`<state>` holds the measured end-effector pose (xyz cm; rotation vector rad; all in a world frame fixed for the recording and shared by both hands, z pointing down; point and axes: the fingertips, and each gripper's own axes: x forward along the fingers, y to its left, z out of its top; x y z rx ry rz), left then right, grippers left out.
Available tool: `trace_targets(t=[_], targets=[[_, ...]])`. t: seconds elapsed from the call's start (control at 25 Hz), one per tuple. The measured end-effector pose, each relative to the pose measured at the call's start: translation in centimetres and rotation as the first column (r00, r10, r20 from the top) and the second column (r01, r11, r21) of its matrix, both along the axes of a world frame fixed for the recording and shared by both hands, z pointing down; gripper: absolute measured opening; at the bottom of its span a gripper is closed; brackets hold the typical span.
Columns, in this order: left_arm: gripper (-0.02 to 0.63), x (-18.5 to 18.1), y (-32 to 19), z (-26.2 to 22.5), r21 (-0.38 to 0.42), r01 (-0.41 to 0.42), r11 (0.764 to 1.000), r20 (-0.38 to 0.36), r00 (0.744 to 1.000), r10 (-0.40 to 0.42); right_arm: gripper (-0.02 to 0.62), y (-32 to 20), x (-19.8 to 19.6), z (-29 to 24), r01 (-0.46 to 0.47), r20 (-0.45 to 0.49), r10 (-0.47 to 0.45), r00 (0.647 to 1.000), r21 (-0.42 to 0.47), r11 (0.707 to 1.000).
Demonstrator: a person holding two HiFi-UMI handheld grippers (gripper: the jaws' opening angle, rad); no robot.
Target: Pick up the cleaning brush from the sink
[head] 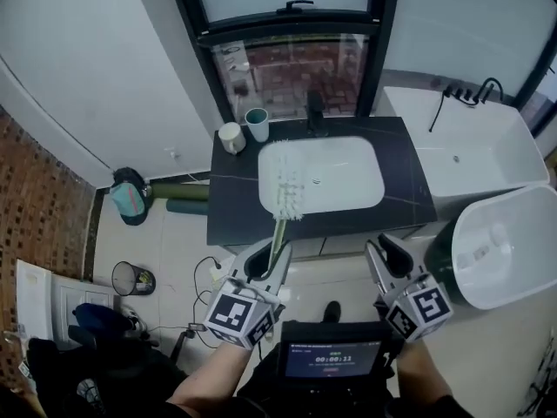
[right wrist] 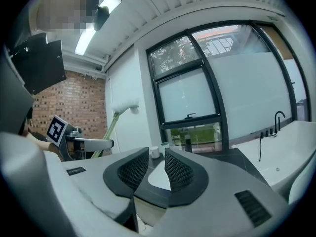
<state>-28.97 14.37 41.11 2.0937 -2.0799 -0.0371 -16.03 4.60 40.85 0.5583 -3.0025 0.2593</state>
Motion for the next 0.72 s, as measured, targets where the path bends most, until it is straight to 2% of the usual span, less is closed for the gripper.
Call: trace_targets(t=[0.12,0.2,0.28,0.4,0.6,0.64,0.72], targets=[[0.061,0.3,3.5,-1.8,0.068,0.038,0.997,0.06,0.997,-0.043,0.089,2.8,-0.3,-0.5,0.038,-0.012,-0.037,0.999,0.04,0.998],[0.061,0.9,6.0,-3.2,0.102,0.095,0.99,0.078,0.992,-0.103,0.089,4.1,0.5,-0.9,0.041,-0.015,-0.04,0.999,0.049,0.998],[0.061,1.7,8.6,-4.0,0.111,0.162,0.981,0.076,0.982,-0.171,0.089,5.1,1.7,-1.3,0.042,-0.013,-0.041,0.999,0.05,0.998],[0.061,3.0,11.8,-4.3,0.09,0.22,0.971,0.041,0.974,-0.224,0.089,6.7,3.5,-2.1,0.059,-0.001,-0.059,0.998,0.042,0.997],[0.061,6.2,14.0,-6.1,0.141,0.227,0.964,0.092,0.966,-0.241,0.087,8.5,7.6,-3.7,0.063,0.015,-0.064,0.998,0.072,0.995],[0.061,6.5,14.2,-6.4,0.148,0.229,0.962,0.097,0.965,-0.245,0.033,8.7,8.2,-3.9,0.055,0.023,-0.056,0.998,0.064,0.996],[0.061,7.2,14.6,-6.8,0.158,0.23,0.96,0.096,0.964,-0.246,0.009,9.0,9.0,-4.0,0.049,0.029,-0.051,0.998,0.057,0.997]])
